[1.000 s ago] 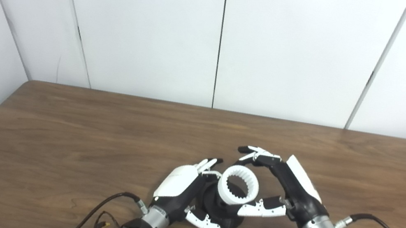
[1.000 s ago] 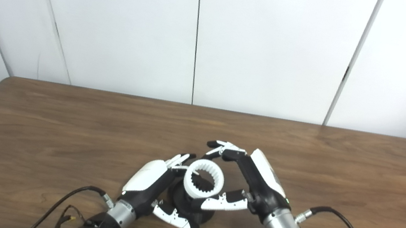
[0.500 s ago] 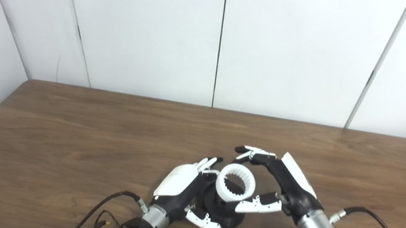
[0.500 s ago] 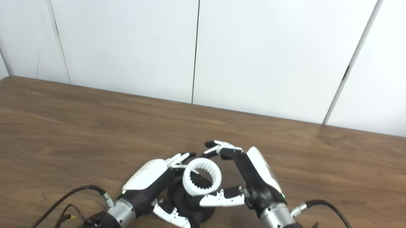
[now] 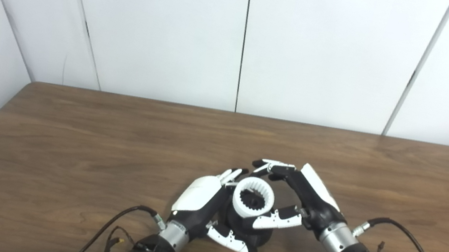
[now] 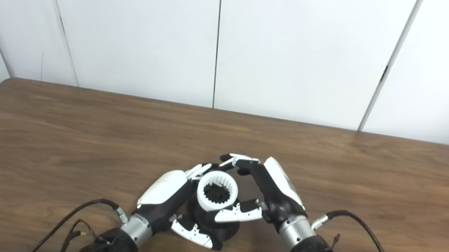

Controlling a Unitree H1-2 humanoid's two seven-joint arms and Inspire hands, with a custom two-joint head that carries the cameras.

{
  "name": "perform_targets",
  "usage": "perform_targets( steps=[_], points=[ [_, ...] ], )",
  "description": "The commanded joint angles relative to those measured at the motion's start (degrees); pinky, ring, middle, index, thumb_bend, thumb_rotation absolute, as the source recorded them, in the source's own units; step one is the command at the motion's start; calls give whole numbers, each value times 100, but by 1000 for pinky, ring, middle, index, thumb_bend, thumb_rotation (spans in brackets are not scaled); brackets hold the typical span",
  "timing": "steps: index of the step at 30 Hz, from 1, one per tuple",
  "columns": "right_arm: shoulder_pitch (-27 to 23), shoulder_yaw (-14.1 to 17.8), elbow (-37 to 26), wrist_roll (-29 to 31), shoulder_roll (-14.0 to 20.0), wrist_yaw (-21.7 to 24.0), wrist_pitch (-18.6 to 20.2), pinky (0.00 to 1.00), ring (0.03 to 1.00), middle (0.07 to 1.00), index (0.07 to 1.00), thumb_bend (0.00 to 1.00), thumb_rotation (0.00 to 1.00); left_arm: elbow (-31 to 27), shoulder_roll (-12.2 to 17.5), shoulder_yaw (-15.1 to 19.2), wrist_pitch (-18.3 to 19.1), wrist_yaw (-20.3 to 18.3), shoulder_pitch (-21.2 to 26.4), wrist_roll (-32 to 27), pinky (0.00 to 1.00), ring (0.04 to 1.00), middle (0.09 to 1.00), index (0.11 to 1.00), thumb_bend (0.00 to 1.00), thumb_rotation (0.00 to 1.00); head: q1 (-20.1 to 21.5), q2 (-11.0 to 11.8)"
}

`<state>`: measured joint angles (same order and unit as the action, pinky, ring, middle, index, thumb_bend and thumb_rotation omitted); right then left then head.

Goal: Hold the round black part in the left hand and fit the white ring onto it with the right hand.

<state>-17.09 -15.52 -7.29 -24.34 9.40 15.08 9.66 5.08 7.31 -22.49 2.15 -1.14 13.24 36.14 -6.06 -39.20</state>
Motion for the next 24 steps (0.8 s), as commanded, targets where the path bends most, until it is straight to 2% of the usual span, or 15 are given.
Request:
perform_targets(
  steps=[1, 24],
  points=[
    [-199, -51, 2, -46, -61, -103, -154, 796, 875, 823, 481, 523, 141, -89, -18, -39, -4, -72, 86, 69, 978, 1000, 986, 593, 978, 304, -2, -2],
    [32, -112, 203, -125, 133, -193, -365, 799, 883, 830, 481, 522, 141, -190, 21, -15, 64, -146, 78, 90, 969, 1000, 984, 591, 972, 299, 0, -60]
  ],
)
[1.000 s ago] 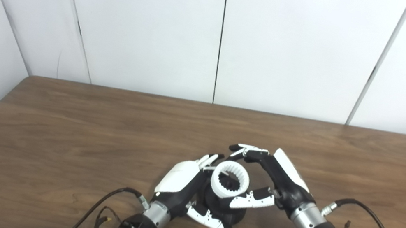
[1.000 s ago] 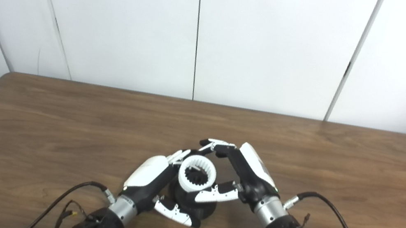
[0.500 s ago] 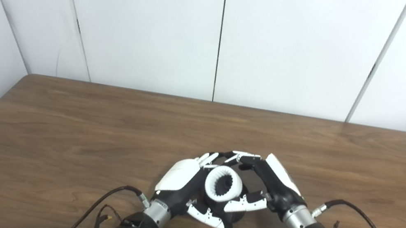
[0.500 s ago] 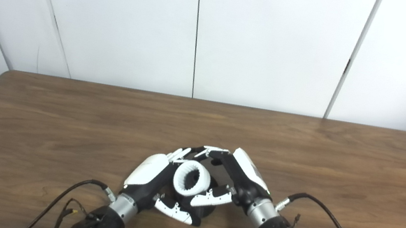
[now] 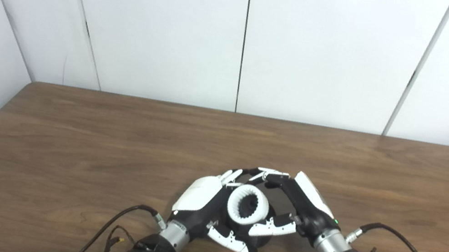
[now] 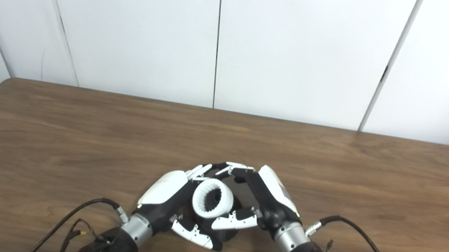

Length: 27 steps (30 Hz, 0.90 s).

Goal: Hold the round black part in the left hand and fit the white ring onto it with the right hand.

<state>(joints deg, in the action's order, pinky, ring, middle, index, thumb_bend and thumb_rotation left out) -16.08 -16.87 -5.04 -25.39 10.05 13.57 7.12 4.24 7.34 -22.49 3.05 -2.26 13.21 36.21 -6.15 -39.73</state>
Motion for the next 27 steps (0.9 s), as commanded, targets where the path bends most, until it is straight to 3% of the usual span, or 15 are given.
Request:
perform_targets(
  steps=[1, 7, 18, 27],
  points=[
    [-66, 29, -26, -19, 70, -49, -116, 798, 882, 829, 481, 522, 141, -105, 19, -13, -31, -33, 81, 77, 969, 1000, 983, 590, 972, 297, 13, -5],
    [-50, 128, -81, 88, 65, -74, -84, 826, 895, 830, 481, 521, 142, -107, 47, -10, -26, -33, 64, 93, 968, 1000, 983, 592, 975, 270, 108, -9],
    [89, 239, -77, 124, 85, -179, -109, 785, 869, 817, 482, 521, 140, -214, 94, 6, 49, -167, 42, 86, 976, 1000, 993, 600, 964, 288, 144, -28],
    [329, 525, -172, 396, -58, -272, -28, 788, 852, 808, 483, 520, 138, -247, 74, 73, 81, -226, 44, 52, 992, 1000, 993, 598, 970, 280, 157, -47]
  ],
)
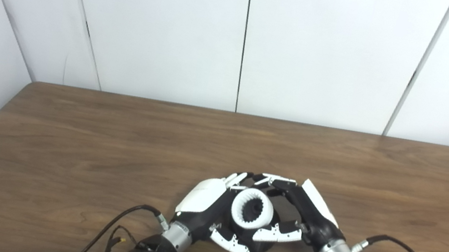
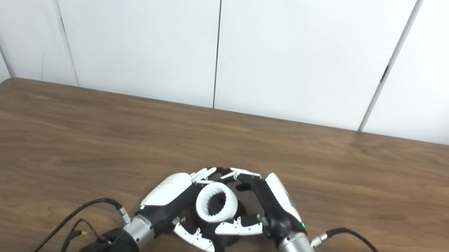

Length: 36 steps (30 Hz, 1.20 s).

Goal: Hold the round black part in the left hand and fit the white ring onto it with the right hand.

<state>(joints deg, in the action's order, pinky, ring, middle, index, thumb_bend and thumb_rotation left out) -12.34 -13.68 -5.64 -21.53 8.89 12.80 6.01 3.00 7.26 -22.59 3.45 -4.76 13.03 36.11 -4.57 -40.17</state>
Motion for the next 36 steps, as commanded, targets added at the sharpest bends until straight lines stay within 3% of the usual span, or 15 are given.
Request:
perform_targets(
  steps=[1, 10, 16, 18, 21, 31, 36],
  points=[
    [-20, 237, -125, 47, 43, -199, 97, 797, 854, 807, 483, 520, 139, -113, 81, 88, 29, 30, 65, 60, 992, 1000, 992, 597, 971, 279, -1, -4],
    [258, 444, 5, 243, -129, -323, 60, 825, 854, 801, 484, 522, 140, -111, 106, 115, -13, 42, 75, 88, 985, 1000, 991, 594, 975, 287, -3, -16],
    [249, 197, -6, -156, 89, -208, 211, 784, 863, 840, 492, 520, 150, -110, 117, 151, -43, 30, 75, 59, 989, 1000, 990, 591, 978, 277, 15, -33],
    [231, 77, -76, -273, 205, -68, 330, 768, 894, 909, 774, 841, 340, -129, 116, 159, -11, 3, 77, 65, 995, 1000, 991, 591, 978, 277, 19, -40],
    [217, -27, -111, -303, 318, 17, 383, 754, 899, 935, 875, 944, 403, -140, 120, 165, -9, -18, 80, 65, 996, 1000, 992, 592, 976, 275, 26, -48],
    [173, -116, -123, -322, 441, 95, 392, 757, 908, 949, 886, 997, 437, -168, 121, 174, 13, -43, 96, 75, 995, 1000, 986, 593, 977, 269, 34, -64],
    [110, -232, -93, -302, 545, 213, 352, 837, 973, 993, 987, 1000, 461, -167, 119, 171, 3, -34, 99, 77, 991, 1000, 986, 593, 974, 272, 37, -61]
  ],
)
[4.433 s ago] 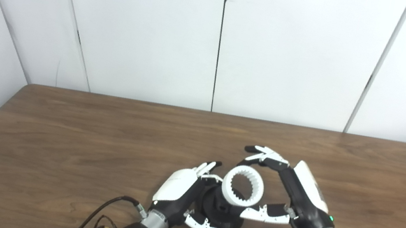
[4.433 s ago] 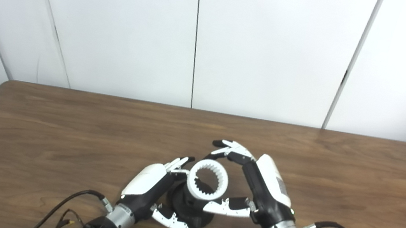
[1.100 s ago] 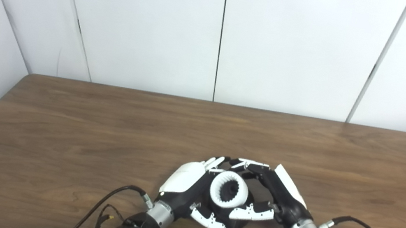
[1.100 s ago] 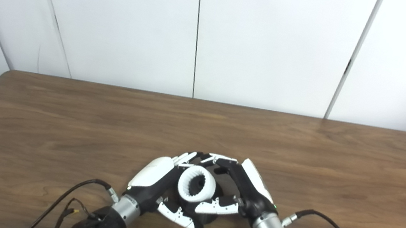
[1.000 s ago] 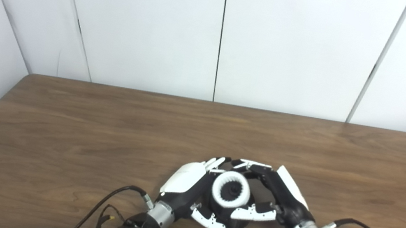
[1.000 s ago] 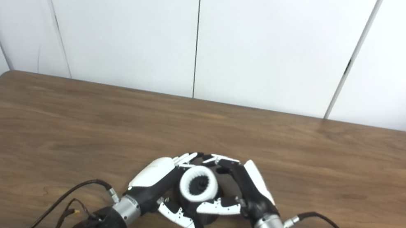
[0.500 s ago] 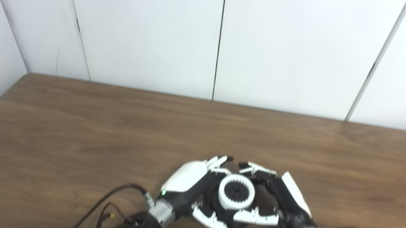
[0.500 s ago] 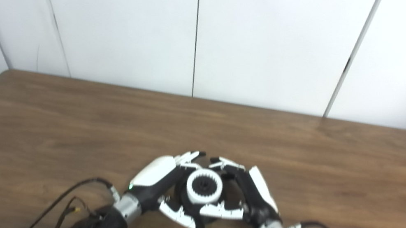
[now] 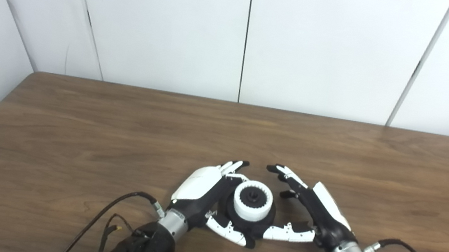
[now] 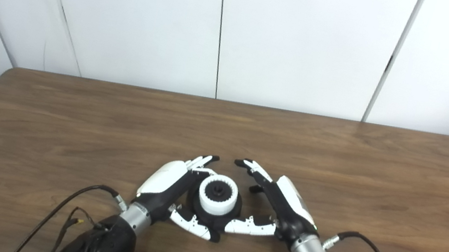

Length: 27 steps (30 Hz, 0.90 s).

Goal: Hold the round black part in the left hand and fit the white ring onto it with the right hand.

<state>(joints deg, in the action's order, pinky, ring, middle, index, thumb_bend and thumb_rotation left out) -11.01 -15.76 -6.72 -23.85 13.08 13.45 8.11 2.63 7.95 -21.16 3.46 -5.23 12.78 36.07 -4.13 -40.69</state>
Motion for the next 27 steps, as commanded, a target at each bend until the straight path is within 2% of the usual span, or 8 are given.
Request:
perform_targets(
  steps=[1, 11, 19, 27],
  points=[
    [-38, -44, 20, -69, 142, 173, 143, 845, 981, 997, 994, 1000, 468, -130, 50, 29, 1, 17, 124, 82, 990, 1000, 986, 592, 974, 272, -7, -8],
    [-99, -76, -39, -56, 175, 344, 270, 855, 1000, 1000, 1000, 1000, 500, -110, 49, 43, -13, 33, 104, 69, 994, 1000, 987, 594, 973, 265, 20, 54],
    [-66, -82, 25, -84, 148, 262, 163, 845, 992, 1000, 1000, 1000, 508, -94, 68, 35, -51, 40, 80, 68, 996, 1000, 990, 594, 972, 272, 95, 165],
    [-114, -70, 32, -80, 169, 284, 227, 853, 997, 1000, 1000, 1000, 506, -112, 63, 41, 7, -11, 115, 61, 992, 1000, 996, 600, 961, 281, 89, 141]
  ],
)
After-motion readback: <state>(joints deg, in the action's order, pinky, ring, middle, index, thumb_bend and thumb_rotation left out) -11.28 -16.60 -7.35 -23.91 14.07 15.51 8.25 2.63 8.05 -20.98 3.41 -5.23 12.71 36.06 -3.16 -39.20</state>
